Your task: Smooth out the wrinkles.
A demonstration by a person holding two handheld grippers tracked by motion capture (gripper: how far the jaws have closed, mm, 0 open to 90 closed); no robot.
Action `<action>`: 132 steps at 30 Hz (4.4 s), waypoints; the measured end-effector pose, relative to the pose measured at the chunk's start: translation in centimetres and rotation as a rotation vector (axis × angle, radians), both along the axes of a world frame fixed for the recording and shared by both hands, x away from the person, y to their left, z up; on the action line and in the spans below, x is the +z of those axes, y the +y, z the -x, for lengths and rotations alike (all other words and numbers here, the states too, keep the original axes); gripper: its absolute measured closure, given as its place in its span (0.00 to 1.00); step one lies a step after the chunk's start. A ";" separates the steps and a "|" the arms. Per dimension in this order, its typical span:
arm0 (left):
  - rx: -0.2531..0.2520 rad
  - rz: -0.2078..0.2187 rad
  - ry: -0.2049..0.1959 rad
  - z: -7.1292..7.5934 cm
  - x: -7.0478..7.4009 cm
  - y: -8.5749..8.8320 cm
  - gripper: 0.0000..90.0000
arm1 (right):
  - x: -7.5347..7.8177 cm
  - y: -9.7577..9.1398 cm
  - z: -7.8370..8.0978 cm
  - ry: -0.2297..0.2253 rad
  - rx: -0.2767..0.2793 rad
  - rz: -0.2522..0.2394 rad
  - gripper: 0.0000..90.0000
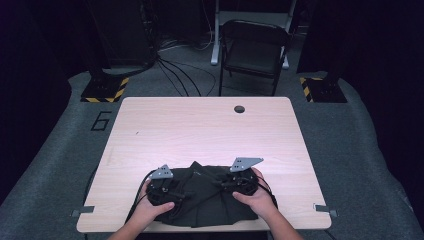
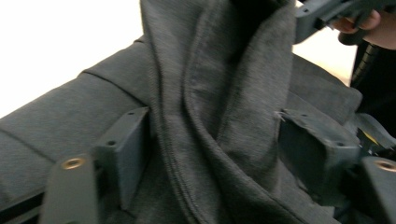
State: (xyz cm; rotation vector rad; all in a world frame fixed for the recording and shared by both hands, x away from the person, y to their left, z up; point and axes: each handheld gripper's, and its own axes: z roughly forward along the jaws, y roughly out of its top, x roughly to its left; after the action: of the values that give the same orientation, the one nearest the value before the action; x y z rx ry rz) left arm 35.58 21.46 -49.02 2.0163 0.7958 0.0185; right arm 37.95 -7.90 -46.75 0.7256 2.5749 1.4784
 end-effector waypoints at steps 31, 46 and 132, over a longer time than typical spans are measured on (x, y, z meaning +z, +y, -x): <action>-0.068 0.062 -0.106 -2.0 4.0 -0.3 0.91 | 1.4 -2.1 3.4 -0.088 -0.146 -0.004 0.51; -0.111 0.061 -0.203 -6.8 10.9 -2.0 0.92 | -1.6 4.5 5.1 -0.042 0.025 0.142 0.51; -0.379 -0.067 -0.052 0.1 0.3 -4.8 0.85 | 2.0 -2.1 0.2 -0.005 -0.252 0.019 0.48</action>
State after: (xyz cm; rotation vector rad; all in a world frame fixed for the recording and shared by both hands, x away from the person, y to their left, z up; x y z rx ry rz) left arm 35.48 16.63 -48.75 2.1919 0.3757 -0.1210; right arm 37.78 -10.02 -44.74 0.9991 2.3831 1.3742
